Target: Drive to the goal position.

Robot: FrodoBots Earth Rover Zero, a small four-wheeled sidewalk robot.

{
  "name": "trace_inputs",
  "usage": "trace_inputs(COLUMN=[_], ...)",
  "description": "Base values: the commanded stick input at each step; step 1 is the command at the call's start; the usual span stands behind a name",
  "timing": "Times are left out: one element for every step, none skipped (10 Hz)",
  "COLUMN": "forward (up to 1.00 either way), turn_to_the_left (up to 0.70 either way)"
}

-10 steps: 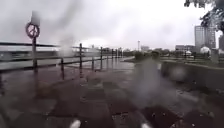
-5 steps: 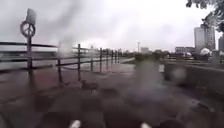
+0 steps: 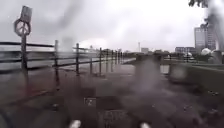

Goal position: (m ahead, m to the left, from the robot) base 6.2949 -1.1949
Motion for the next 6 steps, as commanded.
trace_inputs(forward=[0.70,0.70,0.70,0.70,0.70,0.70], turn_to_the_left=[0.00,0.00,0.00,-0.08,-0.25,-0.07])
